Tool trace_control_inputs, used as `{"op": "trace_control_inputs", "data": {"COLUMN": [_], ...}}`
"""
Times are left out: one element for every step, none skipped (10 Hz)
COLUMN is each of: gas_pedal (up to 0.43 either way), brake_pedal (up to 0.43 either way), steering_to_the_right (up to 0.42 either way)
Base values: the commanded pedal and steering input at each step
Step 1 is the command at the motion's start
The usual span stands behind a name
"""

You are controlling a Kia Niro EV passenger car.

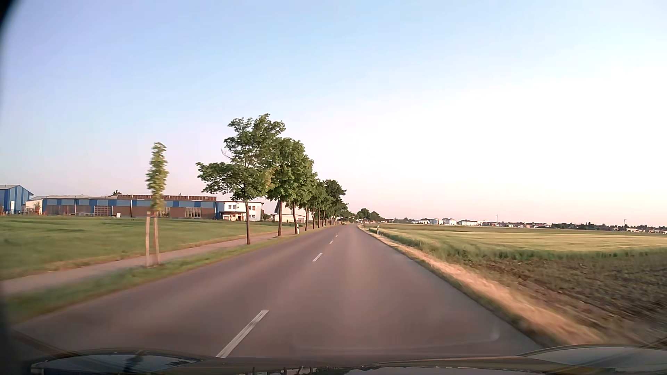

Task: Follow the waypoints while adhering to traffic rules and regulations

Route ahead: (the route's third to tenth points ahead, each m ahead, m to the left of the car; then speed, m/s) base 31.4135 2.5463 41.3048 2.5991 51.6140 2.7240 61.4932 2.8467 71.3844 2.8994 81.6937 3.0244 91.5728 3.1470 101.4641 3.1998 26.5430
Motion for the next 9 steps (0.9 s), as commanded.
{"op": "trace_control_inputs", "data": {"gas_pedal": [0.287,0.287,0.287,0.287,0.287,0.287,0.287,0.287,0.280], "brake_pedal": [0.018,0.018,0.012,0.018,0.018,0.018,0.012,0.018,0.018], "steering_to_the_right": [0.001,0.000,0.000,0.000,0.000,-0.001,-0.001,-0.001,-0.001]}}
